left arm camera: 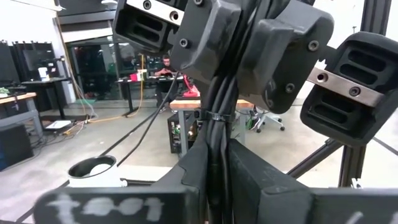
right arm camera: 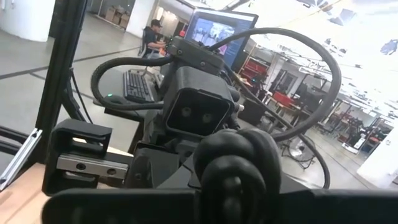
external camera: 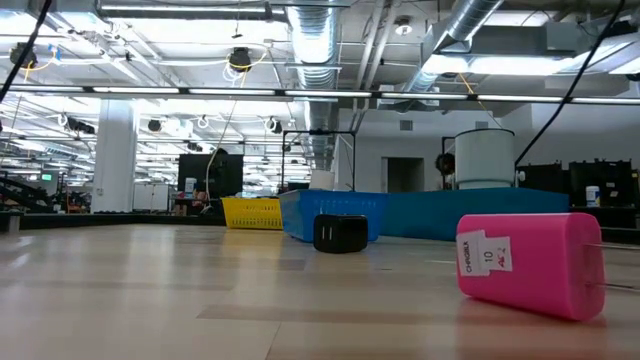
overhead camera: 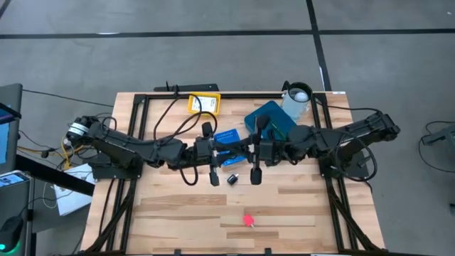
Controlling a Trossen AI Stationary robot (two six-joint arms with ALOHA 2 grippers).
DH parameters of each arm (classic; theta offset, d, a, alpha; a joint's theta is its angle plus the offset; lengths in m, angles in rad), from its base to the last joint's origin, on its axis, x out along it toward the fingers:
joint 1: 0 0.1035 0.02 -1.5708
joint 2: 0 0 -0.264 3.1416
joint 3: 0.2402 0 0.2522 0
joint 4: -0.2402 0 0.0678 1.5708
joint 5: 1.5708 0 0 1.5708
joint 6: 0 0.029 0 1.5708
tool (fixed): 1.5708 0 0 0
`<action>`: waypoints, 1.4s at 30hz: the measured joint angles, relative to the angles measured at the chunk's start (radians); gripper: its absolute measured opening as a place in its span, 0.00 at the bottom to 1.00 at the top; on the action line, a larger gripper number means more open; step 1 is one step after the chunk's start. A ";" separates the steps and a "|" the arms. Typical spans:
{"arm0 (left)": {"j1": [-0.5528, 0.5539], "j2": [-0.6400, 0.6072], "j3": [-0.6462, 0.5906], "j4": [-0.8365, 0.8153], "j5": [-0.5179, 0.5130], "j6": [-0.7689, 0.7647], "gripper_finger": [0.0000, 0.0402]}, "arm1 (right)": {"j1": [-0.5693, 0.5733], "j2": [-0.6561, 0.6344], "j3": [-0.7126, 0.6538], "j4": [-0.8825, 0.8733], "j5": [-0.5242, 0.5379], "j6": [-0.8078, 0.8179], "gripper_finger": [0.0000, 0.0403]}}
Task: Pick and place items into bin
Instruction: Put the black charger cable into the dark blue bin
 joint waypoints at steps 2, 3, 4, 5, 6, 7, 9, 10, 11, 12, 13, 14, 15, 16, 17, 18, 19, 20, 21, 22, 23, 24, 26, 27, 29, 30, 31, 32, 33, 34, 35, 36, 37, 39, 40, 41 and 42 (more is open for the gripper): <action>0.000 0.000 0.000 0.005 0.022 0.000 0.09 | 0.001 -0.008 0.000 -0.006 -0.002 -0.003 0.07; 0.000 0.000 0.000 0.009 0.023 0.000 0.10 | 0.001 -0.010 0.000 -0.005 -0.002 -0.004 0.07; 0.000 0.000 0.000 0.012 0.022 0.000 0.11 | 0.001 -0.011 0.000 -0.004 -0.002 -0.004 0.07; 0.000 0.000 0.000 0.012 0.019 0.000 0.13 | 0.001 -0.018 0.000 -0.011 0.000 -0.005 0.07; -0.001 -0.001 0.000 0.011 0.015 0.000 0.15 | 0.002 -0.029 0.000 -0.021 0.004 -0.007 0.07; -0.002 -0.003 0.000 0.011 0.009 0.000 0.17 | 0.002 -0.041 0.000 -0.018 0.007 -0.008 0.07; -0.003 -0.005 0.000 0.011 -0.002 -0.008 0.21 | 0.002 -0.065 0.004 -0.015 0.007 -0.008 0.06; -0.003 -0.005 0.000 0.008 -0.008 -0.010 0.23 | 0.002 -0.076 0.004 -0.025 0.008 -0.008 0.06; -0.005 -0.005 0.000 0.002 -0.016 -0.011 0.26 | 0.002 -0.083 0.004 -0.032 0.008 -0.008 0.06; -0.007 -0.005 0.000 -0.004 -0.024 -0.011 0.28 | 0.001 -0.091 0.003 -0.041 0.009 -0.008 0.06; -0.009 -0.005 0.000 -0.008 -0.029 -0.011 0.30 | 0.001 -0.103 0.002 -0.056 0.012 -0.008 0.06; -0.012 -0.005 0.000 -0.016 -0.032 -0.011 0.32 | 0.001 -0.118 0.001 -0.067 0.016 -0.009 0.06; -0.017 -0.005 0.000 -0.029 -0.035 -0.011 0.33 | -0.001 -0.134 0.001 -0.073 0.023 -0.011 0.06; -0.020 -0.004 -0.001 -0.043 -0.041 -0.011 0.35 | -0.004 -0.152 0.002 -0.082 0.039 -0.015 0.06; -0.026 -0.004 -0.001 -0.055 -0.046 -0.013 0.36 | -0.008 -0.171 0.003 -0.100 0.054 -0.017 0.06; -0.031 -0.003 -0.001 -0.066 -0.051 -0.018 0.37 | -0.014 -0.188 0.003 -0.126 0.071 -0.017 0.06; -0.036 -0.003 -0.001 -0.074 -0.059 -0.022 0.38 | -0.024 -0.203 0.003 -0.149 0.085 -0.017 0.06; -0.041 -0.003 -0.001 -0.084 -0.064 -0.022 0.38 | -0.038 -0.218 0.002 -0.177 0.093 -0.016 0.06; -0.045 -0.003 -0.001 -0.094 -0.066 -0.022 0.39 | -0.053 -0.231 0.002 -0.202 0.104 -0.010 0.06; -0.049 -0.003 -0.001 -0.107 -0.067 -0.021 0.39 | -0.070 -0.242 0.002 -0.220 0.110 0.001 0.06; -0.052 -0.003 -0.001 -0.119 -0.068 -0.021 0.39 | -0.091 -0.257 0.002 -0.248 0.110 0.015 0.06; -0.056 -0.003 -0.001 -0.126 -0.068 -0.022 0.39 | -0.113 -0.270 0.002 -0.276 0.110 0.031 0.06; -0.059 -0.003 -0.001 -0.138 -0.068 -0.034 0.39 | -0.162 -0.289 0.002 -0.331 0.109 0.069 0.06; -0.061 -0.003 -0.001 -0.142 -0.068 -0.043 0.39 | -0.188 -0.295 0.002 -0.367 0.108 0.091 0.06; -0.063 -0.003 -0.001 -0.153 -0.068 -0.070 0.39 | -0.244 -0.297 0.001 -0.438 0.088 0.137 0.06; -0.063 -0.003 -0.001 -0.157 -0.068 -0.083 0.39 | -0.273 -0.296 -0.006 -0.464 0.075 0.159 0.06; -0.063 -0.003 -0.001 -0.161 -0.068 -0.094 0.39 | -0.301 -0.296 -0.020 -0.477 0.060 0.180 0.06; -0.063 -0.003 -0.001 -0.163 -0.068 -0.105 0.39 | -0.328 -0.297 -0.037 -0.486 0.049 0.199 0.06; -0.063 -0.002 -0.001 -0.163 -0.068 -0.114 0.39 | -0.354 -0.296 -0.055 -0.498 0.033 0.218 0.06; -0.062 -0.002 -0.001 -0.163 -0.068 -0.122 0.39 | -0.380 -0.296 -0.076 -0.510 0.018 0.233 0.06; -0.062 -0.002 -0.001 -0.162 -0.068 -0.131 0.39 | -0.406 -0.296 -0.098 -0.512 0.005 0.246 0.06; -0.063 -0.002 -0.001 -0.162 -0.068 -0.141 0.39 | -0.431 -0.296 -0.124 -0.511 -0.005 0.258 0.06; -0.063 -0.002 -0.001 -0.163 -0.068 -0.150 0.39 | -0.455 -0.296 -0.149 -0.510 -0.016 0.268 0.06; -0.063 -0.002 -0.001 -0.166 -0.068 -0.170 0.39 | -0.504 -0.296 -0.203 -0.505 -0.042 0.289 0.06; -0.063 -0.002 -0.001 -0.170 -0.068 -0.177 0.39 | -0.528 -0.295 -0.227 -0.504 -0.056 0.300 0.06; -0.063 -0.002 -0.001 -0.174 -0.067 -0.188 0.39 | -0.553 -0.295 -0.251 -0.502 -0.071 0.310 0.06; -0.063 -0.002 -0.001 -0.177 -0.067 -0.199 0.39 | -0.575 -0.295 -0.273 -0.502 -0.086 0.319 0.06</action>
